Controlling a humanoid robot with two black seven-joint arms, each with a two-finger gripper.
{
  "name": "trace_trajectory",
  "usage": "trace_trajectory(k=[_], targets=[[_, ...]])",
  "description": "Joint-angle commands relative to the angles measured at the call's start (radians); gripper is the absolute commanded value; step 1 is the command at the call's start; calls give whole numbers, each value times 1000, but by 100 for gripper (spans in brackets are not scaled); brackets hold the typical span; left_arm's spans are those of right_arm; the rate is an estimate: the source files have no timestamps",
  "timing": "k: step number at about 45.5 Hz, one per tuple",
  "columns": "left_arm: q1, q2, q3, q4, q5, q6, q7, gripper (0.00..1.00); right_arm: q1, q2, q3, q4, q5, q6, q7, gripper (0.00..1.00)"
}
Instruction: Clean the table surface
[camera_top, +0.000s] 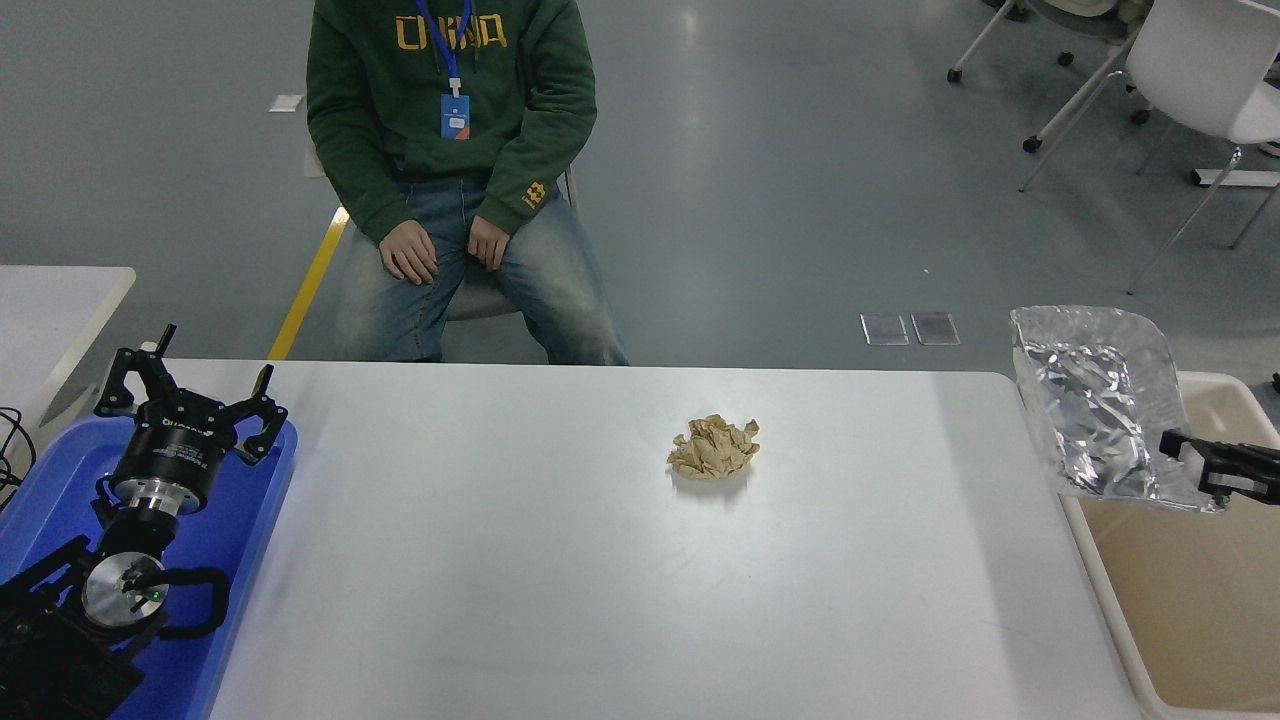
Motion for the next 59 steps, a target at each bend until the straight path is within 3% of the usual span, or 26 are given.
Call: trace_trajectory(k=[1,9,20,38,59], targets=[[-1,1,0,0,1,0,0,100,-102,47,2,-163,3,-53,0,0],[-1,-1,0,0,1,0,0,100,-155,116,0,-300,8,-71,-2,0],[1,-1,0,0,1,0,0,100,-268,331,2,-646,14,-113,3,0],[-1,1,0,0,1,-2,0,100,-334,530,-52,-999,15,-116,21,0],[-1,-1,0,0,1,-2,0,100,-345,557,-55,-1051,14,-108,7,0]])
